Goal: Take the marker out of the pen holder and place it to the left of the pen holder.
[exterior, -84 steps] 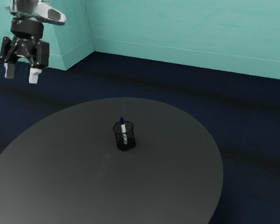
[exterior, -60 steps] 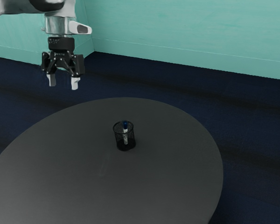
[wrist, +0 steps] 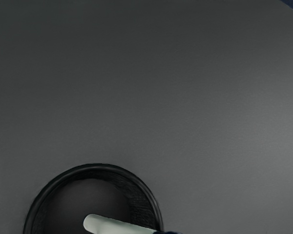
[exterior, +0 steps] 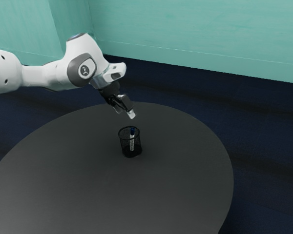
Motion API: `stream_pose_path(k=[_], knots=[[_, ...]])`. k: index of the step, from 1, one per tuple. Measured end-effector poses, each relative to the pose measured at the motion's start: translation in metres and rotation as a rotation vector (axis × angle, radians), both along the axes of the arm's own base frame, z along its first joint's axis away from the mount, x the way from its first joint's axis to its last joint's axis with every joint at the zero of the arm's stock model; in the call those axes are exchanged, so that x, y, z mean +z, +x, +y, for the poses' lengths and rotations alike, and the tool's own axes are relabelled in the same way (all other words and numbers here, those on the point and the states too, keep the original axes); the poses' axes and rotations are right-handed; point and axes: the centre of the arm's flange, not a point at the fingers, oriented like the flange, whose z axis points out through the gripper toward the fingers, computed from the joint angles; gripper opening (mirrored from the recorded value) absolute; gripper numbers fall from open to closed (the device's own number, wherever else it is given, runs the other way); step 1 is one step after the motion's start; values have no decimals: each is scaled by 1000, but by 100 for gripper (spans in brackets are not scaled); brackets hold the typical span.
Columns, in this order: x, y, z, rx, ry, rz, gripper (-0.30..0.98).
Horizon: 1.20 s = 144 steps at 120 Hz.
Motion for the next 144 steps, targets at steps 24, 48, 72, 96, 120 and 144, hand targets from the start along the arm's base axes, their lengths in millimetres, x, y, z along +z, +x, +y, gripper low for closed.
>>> stream_pose_path(k=[24,48,72,96,120,144], knots=[[-38,-17,8,-221,38,-162,65],[-42,-26,14,-396,116,-291,65],[-38,-24,-4,-551,147,-379,64],[-55,-39,-16,-657,162,-379,64],[-58,-30,-33,-719,141,-432,63],[-66,-25,-28,-729,134,-450,46]])
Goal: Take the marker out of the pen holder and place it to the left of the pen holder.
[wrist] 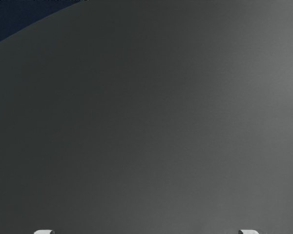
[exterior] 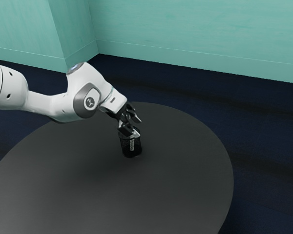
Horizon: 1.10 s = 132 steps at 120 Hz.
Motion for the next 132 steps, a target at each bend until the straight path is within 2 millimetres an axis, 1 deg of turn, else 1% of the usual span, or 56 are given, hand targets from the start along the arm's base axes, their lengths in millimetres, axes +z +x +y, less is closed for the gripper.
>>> stream_pose_path(k=[8,14,30,38,64,74,96,111,116,125,132], knots=[[-5,1,2,-2,-4,2,43],[-10,1,8,2,-4,6,41],[-15,2,13,0,-4,7,37],[-18,1,21,8,2,9,36],[-15,1,37,18,16,1,35],[-14,2,40,17,19,-1,33],[-10,4,38,7,21,-14,18],[-9,4,35,0,17,-13,10],[-8,4,31,-6,14,-14,8],[-4,4,17,-21,-4,-18,7],[-1,6,10,-24,-17,-21,7]])
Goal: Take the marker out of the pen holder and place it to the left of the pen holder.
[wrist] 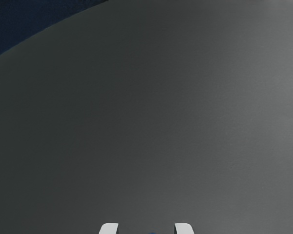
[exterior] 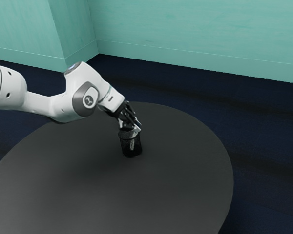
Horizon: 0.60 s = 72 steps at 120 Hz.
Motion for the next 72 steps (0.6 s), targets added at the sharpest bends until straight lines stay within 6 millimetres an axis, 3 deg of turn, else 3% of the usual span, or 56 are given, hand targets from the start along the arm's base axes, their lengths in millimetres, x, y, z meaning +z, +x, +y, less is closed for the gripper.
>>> stream_pose_path(k=[40,72], knots=[[-3,0,-1,17,-33,24,-4],[6,5,23,87,-70,33,-9]])
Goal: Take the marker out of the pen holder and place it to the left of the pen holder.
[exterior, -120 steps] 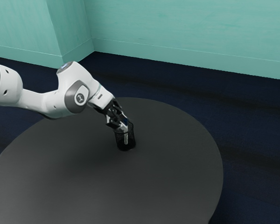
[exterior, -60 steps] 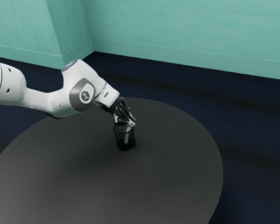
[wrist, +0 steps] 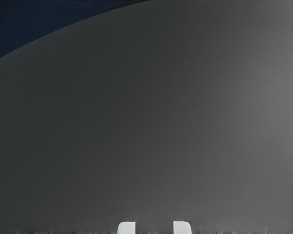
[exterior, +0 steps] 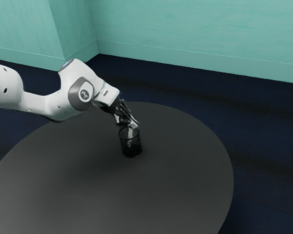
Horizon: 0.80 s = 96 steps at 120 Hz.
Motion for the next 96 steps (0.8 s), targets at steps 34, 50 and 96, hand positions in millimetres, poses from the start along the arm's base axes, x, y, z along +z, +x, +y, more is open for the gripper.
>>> stream_pose_path(k=[34,50,96], knots=[[51,4,14,34,0,-26,-10],[76,-1,29,57,13,-26,-10],[99,-19,85,133,18,50,-8]])
